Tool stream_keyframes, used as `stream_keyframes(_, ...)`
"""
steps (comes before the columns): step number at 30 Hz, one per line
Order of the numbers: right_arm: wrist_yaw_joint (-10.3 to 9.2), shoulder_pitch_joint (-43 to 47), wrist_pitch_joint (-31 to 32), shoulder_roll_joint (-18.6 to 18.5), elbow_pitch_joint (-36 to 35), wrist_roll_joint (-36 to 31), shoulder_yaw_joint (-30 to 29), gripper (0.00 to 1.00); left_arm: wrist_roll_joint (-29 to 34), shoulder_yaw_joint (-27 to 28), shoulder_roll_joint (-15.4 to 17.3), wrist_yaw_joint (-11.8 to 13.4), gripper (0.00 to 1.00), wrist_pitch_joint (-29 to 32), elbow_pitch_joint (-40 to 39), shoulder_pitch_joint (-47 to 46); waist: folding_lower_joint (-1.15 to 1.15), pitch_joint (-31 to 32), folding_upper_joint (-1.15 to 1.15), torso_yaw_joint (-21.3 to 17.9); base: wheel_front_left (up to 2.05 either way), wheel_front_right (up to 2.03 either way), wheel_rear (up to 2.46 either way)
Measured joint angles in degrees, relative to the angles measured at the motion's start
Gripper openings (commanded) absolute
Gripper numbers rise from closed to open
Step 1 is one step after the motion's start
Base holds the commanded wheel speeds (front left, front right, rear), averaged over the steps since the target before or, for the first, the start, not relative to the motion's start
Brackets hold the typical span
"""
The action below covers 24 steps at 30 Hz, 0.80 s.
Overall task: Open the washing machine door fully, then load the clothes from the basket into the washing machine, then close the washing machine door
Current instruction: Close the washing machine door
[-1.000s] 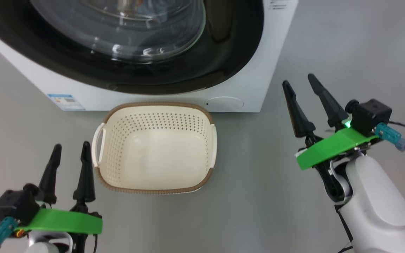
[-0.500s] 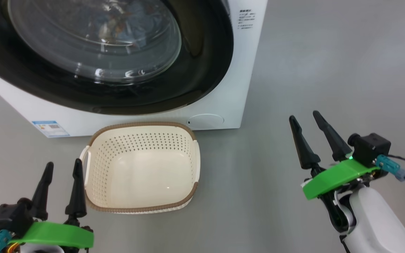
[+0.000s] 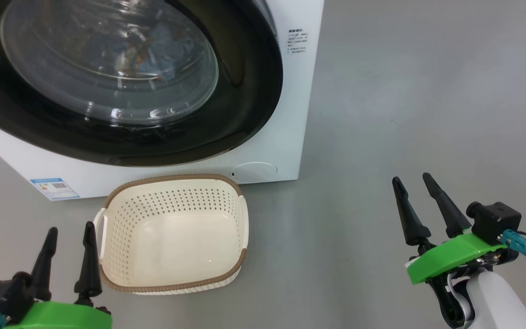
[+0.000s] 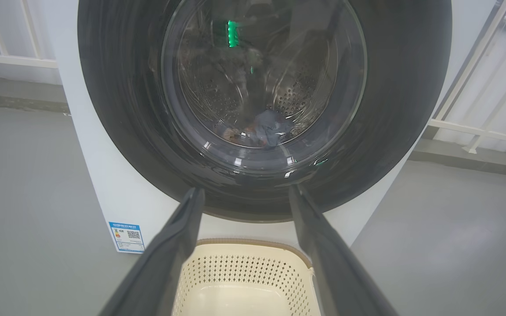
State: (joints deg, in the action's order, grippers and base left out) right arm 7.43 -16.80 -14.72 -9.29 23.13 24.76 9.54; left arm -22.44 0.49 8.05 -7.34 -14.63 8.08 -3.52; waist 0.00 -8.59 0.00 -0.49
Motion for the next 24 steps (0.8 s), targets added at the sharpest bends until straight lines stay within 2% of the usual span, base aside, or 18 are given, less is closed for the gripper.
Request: stream_keyframes(24,0.0,3.5,0.0,0.1,-2.0,-0.5,-2.2,1.0,0.6,2.7,-0.1,0.0,1.0,0.0,0.0,1.4,0.0,0.8,0.0,-0.9,0.0,0.0,0.0)
